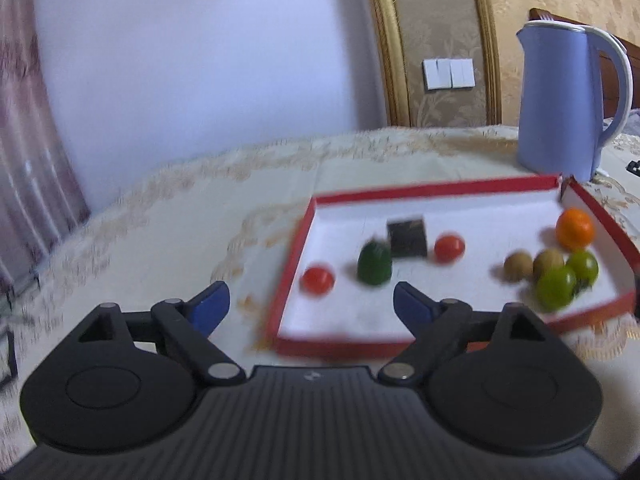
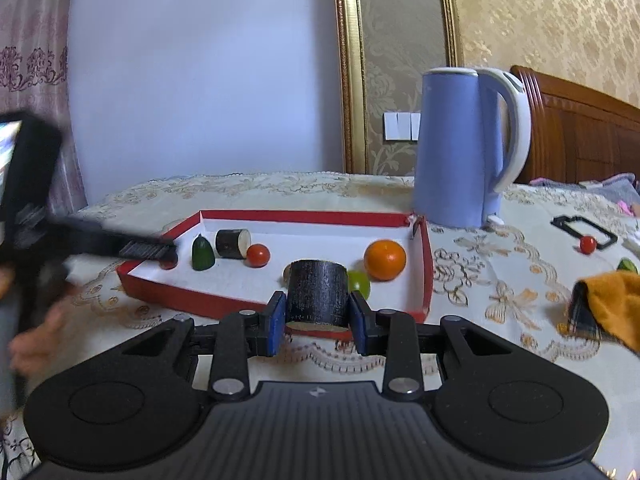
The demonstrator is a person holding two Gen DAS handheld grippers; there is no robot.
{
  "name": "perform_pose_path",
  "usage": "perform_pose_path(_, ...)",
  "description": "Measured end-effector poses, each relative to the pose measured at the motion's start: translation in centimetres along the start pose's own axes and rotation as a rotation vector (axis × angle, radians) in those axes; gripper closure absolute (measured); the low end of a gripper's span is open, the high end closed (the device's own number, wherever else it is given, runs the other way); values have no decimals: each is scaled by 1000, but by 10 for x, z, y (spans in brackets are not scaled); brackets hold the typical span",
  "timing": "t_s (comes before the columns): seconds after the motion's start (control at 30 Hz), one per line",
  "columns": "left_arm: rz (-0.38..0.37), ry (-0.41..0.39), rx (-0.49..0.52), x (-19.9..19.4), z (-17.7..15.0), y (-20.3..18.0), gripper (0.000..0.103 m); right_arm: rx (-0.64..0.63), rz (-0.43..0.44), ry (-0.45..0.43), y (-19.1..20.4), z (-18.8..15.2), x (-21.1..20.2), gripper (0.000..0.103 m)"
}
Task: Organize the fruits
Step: 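Lower the red tomato into the red box and open the left tool, then lower the black eggplant piece into the red box and open the right tool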
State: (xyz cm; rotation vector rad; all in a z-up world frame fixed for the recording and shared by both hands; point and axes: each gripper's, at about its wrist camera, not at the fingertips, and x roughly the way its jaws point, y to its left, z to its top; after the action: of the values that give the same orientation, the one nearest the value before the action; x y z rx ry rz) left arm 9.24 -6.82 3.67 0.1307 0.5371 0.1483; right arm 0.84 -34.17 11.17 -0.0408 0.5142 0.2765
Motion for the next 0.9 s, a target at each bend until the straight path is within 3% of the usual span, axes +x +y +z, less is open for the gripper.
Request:
perform_pose_path(0.43, -33, 61, -29, -11, -40, 22, 10, 2, -28, 42, -8, 46, 73, 71)
perform_pose_path(0.9, -60, 84, -33, -3, -45, 21, 7, -3, -76, 150, -4, 54, 139, 70)
